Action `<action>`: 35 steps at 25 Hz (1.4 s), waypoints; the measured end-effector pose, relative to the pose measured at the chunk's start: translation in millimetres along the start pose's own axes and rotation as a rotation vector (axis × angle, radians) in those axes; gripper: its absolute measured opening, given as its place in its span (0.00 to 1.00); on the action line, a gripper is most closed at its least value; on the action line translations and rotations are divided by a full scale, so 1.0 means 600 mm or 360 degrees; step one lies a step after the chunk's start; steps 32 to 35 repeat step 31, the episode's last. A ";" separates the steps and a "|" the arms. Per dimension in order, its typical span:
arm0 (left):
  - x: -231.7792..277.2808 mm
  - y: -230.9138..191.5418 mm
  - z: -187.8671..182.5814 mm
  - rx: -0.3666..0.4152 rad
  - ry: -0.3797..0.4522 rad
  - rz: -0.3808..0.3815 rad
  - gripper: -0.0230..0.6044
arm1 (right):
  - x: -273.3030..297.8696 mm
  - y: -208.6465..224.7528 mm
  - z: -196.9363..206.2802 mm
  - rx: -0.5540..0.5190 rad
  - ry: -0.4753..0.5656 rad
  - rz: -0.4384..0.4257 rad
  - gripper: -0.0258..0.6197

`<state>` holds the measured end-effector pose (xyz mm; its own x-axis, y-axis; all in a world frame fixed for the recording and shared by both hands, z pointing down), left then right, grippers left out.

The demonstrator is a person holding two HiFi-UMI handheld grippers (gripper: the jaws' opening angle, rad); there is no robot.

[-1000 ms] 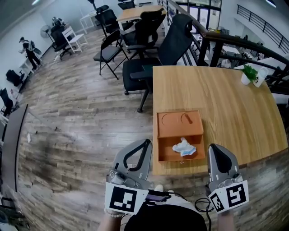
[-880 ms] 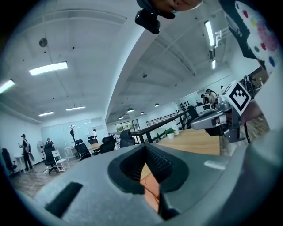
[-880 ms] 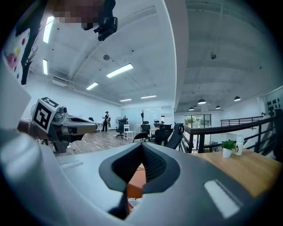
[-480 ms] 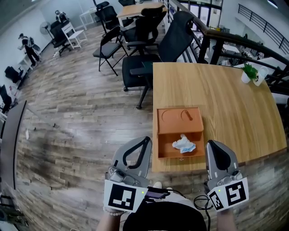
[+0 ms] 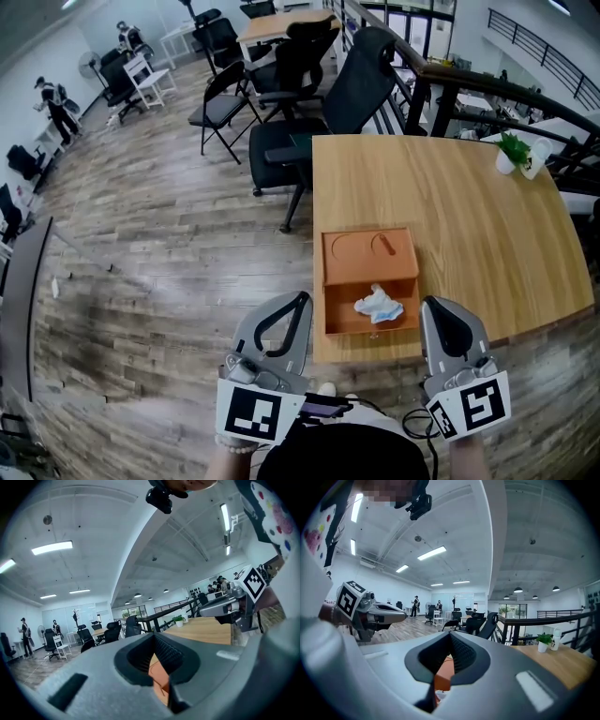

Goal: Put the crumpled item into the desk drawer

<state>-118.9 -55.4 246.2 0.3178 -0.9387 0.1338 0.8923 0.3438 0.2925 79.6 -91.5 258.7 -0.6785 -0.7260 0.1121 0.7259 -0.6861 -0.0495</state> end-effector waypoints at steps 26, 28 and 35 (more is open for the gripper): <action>0.002 0.014 0.004 0.0050 -0.0038 0.0014 0.03 | -0.004 0.001 0.005 -0.0032 -0.0020 0.0017 0.05; 0.003 0.016 0.004 0.0059 -0.0046 0.0016 0.03 | -0.005 0.002 0.005 -0.0041 -0.0023 0.0017 0.05; 0.006 0.020 0.005 0.0071 -0.0062 0.0017 0.03 | -0.006 0.005 0.007 -0.0050 -0.0026 0.0014 0.05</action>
Point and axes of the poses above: the fingertips, and each gripper's own axes: x forward along the fingers, y to its right, z out of its underside, the point moved 5 cm from there along -x, backward along the fingers
